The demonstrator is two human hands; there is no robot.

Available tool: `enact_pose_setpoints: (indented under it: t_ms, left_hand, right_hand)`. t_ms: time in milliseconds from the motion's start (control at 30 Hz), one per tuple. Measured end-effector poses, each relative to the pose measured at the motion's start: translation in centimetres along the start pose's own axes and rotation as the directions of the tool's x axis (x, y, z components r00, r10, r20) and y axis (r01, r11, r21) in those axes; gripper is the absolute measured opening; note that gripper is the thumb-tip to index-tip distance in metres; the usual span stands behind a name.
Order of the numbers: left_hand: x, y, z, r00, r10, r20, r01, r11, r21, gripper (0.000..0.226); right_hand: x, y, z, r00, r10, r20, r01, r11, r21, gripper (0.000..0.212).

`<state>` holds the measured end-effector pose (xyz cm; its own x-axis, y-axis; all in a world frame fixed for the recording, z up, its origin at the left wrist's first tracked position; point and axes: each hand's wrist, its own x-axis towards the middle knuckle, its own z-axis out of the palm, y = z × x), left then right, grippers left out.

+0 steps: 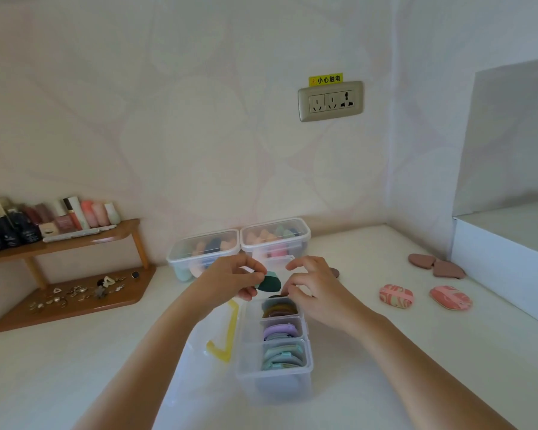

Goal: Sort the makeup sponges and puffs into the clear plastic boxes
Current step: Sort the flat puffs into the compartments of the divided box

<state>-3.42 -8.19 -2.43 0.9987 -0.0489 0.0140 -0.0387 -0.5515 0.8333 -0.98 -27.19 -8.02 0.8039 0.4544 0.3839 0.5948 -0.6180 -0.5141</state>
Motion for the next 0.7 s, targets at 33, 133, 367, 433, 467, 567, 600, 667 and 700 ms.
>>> enact_pose_setpoints:
  t_ms: [33, 133, 367, 433, 467, 567, 600, 667, 700]
  left_hand:
    - [0.0, 0.0, -0.2, 1.0, 0.002, 0.026, -0.002, 1.0, 0.023, 0.013]
    - [-0.2, -0.2, -0.8, 0.996, 0.018, 0.093, -0.023, 0.999, 0.046, 0.03]
    - [0.2, -0.2, 0.1, 0.997, 0.053, -0.064, -0.037, 0.971, 0.236, 0.016]
    - [0.4, -0.3, 0.6, 0.984, 0.114, -0.137, -0.056, 0.927, 0.37, 0.012]
    - [0.5, -0.4, 0.9, 0.978, 0.147, -0.15, -0.074, 0.91, 0.408, 0.011]
    - [0.5, -0.2, 1.6, 0.968, 0.217, -0.123, -0.131, 0.862, 0.49, 0.017]
    - [0.6, -0.1, 1.8, 0.966, 0.231, -0.115, -0.143, 0.85, 0.508, 0.019]
    - [0.6, 0.0, 1.9, 0.961, 0.252, -0.115, -0.168, 0.86, 0.482, 0.02]
    - [0.6, 0.1, 1.9, 0.958, 0.262, -0.12, -0.181, 0.871, 0.457, 0.021]
  right_hand:
    - [0.0, 0.0, -0.1, 1.0, -0.002, 0.001, 0.002, 1.0, -0.001, 0.027]
    - [-0.1, -0.1, -0.3, 1.0, -0.001, 0.01, 0.001, 1.0, 0.006, 0.028]
    - [-0.1, -0.1, -0.4, 0.999, 0.002, 0.038, -0.003, 1.0, 0.019, 0.029]
    - [-0.2, -0.2, -0.5, 0.999, 0.0, 0.041, -0.001, 1.0, 0.028, 0.029]
    - [-0.2, -0.2, -0.5, 0.999, 0.004, 0.043, -0.005, 0.999, 0.033, 0.029]
    - [-0.2, -0.2, -0.5, 0.999, 0.004, 0.037, -0.006, 0.999, 0.036, 0.028]
    - [-0.2, -0.2, -0.5, 0.999, 0.002, 0.034, -0.004, 0.999, 0.034, 0.028]
    - [-0.2, -0.1, -0.5, 1.0, 0.008, 0.03, -0.009, 0.999, 0.037, 0.027]
    - [-0.1, -0.1, -0.5, 0.999, 0.012, 0.03, -0.013, 0.999, 0.04, 0.027]
